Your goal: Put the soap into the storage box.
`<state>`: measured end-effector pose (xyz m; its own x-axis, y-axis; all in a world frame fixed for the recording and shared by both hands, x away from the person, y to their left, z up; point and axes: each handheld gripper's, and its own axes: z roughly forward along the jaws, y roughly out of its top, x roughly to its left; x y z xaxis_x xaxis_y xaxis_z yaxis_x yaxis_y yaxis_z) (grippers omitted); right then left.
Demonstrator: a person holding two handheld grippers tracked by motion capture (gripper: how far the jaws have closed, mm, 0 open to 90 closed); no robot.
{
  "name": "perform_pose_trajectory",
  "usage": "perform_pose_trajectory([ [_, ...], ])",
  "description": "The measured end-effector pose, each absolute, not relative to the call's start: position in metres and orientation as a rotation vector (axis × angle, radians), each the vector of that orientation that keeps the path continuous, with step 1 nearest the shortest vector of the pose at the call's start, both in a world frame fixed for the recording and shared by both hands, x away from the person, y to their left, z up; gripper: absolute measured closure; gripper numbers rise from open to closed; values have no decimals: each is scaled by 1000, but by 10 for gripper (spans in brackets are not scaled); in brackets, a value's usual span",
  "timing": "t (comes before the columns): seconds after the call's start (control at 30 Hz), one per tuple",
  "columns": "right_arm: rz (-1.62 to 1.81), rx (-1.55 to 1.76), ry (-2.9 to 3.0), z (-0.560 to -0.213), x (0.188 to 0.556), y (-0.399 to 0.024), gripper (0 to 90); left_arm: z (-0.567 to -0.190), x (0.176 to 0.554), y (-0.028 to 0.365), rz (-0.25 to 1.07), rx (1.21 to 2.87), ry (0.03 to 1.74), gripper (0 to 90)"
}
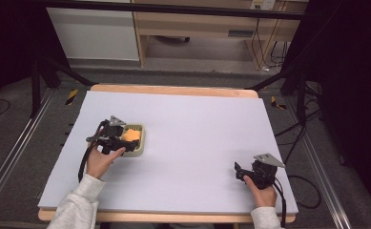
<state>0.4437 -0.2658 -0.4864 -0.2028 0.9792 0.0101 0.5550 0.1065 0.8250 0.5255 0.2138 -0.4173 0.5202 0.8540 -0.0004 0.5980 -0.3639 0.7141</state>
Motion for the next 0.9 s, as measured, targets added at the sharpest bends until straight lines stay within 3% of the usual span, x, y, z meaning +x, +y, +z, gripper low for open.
perform_pose_trajectory([
  [0.9, 991, 1502, 1813, -486, 443, -267, 51, -451, 463, 273, 587, 1960, 1240, 237],
])
